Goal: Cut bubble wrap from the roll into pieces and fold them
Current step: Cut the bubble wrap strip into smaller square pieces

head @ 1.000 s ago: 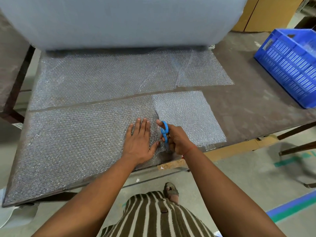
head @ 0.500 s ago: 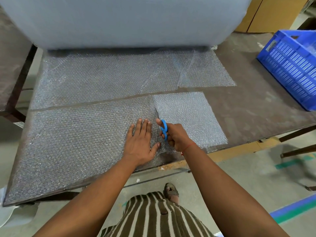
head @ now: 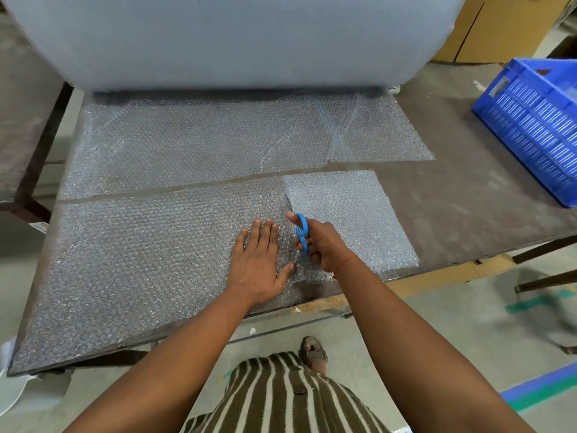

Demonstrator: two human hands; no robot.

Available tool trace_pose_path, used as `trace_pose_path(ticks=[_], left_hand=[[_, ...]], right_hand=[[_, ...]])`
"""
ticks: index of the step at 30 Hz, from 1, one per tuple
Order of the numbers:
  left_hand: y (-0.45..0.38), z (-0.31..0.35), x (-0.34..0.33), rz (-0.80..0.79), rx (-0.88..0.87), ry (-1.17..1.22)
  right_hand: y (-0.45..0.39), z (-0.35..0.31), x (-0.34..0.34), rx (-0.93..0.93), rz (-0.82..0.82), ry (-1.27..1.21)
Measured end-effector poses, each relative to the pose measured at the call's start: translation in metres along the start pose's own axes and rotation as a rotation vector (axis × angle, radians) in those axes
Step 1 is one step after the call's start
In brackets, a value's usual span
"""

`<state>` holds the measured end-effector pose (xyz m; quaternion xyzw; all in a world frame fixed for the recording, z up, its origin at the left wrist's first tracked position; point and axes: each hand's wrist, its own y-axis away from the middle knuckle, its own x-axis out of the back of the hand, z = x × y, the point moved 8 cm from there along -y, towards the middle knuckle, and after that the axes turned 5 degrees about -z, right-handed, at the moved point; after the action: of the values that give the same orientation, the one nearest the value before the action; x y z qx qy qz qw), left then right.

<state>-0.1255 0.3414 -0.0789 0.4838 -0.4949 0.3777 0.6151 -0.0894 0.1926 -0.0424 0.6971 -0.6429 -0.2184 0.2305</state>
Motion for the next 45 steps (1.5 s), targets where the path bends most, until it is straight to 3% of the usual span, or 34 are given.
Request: trace_pose_path(ticks=[45], left_hand=[[0.003,-0.001,0.003,0.018,-0.007,0.031]], right_hand=[[-0.052,-0.033,-0.009,0.013,0.027,0.053]])
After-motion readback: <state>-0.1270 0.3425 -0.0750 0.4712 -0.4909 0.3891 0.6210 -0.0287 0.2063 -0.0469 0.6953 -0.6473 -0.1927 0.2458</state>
